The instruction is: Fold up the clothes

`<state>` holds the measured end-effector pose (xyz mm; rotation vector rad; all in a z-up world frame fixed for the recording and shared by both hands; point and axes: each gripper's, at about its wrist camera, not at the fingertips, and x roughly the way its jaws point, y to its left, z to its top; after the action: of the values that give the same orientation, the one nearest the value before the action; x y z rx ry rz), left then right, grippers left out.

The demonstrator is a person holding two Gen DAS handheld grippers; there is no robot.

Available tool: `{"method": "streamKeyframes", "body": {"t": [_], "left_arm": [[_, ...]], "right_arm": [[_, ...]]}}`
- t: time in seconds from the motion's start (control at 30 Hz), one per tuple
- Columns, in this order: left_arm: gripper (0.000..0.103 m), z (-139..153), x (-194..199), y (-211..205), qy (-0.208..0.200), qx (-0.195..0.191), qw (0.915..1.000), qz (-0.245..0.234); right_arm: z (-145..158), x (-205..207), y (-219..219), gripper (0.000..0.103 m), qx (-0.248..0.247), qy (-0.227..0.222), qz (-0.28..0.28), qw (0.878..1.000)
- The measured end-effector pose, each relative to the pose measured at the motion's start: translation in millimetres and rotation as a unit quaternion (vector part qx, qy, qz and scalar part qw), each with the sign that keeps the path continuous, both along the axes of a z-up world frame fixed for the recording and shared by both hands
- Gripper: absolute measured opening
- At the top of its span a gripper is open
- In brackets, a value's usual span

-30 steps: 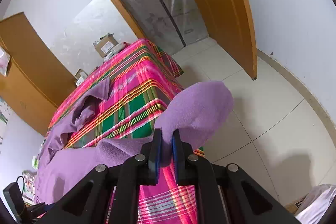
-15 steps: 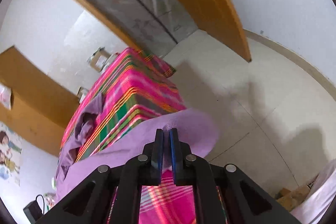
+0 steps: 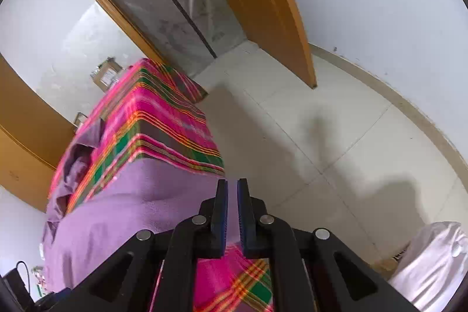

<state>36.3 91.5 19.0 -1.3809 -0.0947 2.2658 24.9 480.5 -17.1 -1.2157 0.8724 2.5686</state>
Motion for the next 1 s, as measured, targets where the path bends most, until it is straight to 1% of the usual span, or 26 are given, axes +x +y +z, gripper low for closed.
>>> {"method": "streamKeyframes", "body": {"t": [0.13, 0.23, 0.3, 0.4, 0.6, 0.67, 0.7, 0.77, 0.9, 0.93, 1.0], "left_arm": [[0.05, 1, -2, -1, 0.002, -0.001, 1.0, 0.004], [0.05, 2, -4, -2, 0.001, 0.005, 1.0, 0.005], [0.05, 1, -4, -2, -0.001, 0.007, 0.9999, 0.008], [0.05, -1, -5, -4, -0.003, 0.009, 0.9999, 0.01], [0.05, -4, -10, -7, -0.007, 0.014, 0.9998, 0.013], [0.05, -4, -11, -8, -0.008, 0.017, 0.9997, 0.013], [0.05, -5, -12, -8, -0.008, 0.018, 0.9997, 0.013], [0.05, -5, -12, -8, -0.008, 0.021, 0.9997, 0.013], [0.05, -6, -14, -10, -0.009, 0.027, 0.9995, 0.013], [0.05, -6, -14, -10, -0.01, 0.027, 0.9995, 0.012], [0.05, -6, -14, -11, -0.01, 0.028, 0.9995, 0.011]], "right_arm": [[9, -6, -3, 0.008, -0.009, 0.024, 0.021, 0.999], [14, -23, -14, 0.013, -0.016, 0.036, 0.055, 0.998], [14, -37, -23, 0.023, -0.026, 0.038, 0.078, 0.996], [11, -58, -39, 0.033, -0.043, 0.034, 0.109, 0.993], [3, -83, -56, 0.035, -0.04, 0.021, 0.131, 0.99], [2, -85, -60, 0.033, -0.033, 0.02, 0.134, 0.99], [2, -87, -61, 0.021, -0.028, 0.02, 0.136, 0.99], [3, -88, -67, 0.008, -0.023, 0.025, 0.145, 0.989], [12, -88, -81, 0.003, 0.038, 0.03, 0.154, 0.987], [14, -88, -82, 0.003, 0.046, 0.033, 0.152, 0.987], [19, -88, -78, 0.003, 0.045, 0.043, 0.135, 0.989]]}}
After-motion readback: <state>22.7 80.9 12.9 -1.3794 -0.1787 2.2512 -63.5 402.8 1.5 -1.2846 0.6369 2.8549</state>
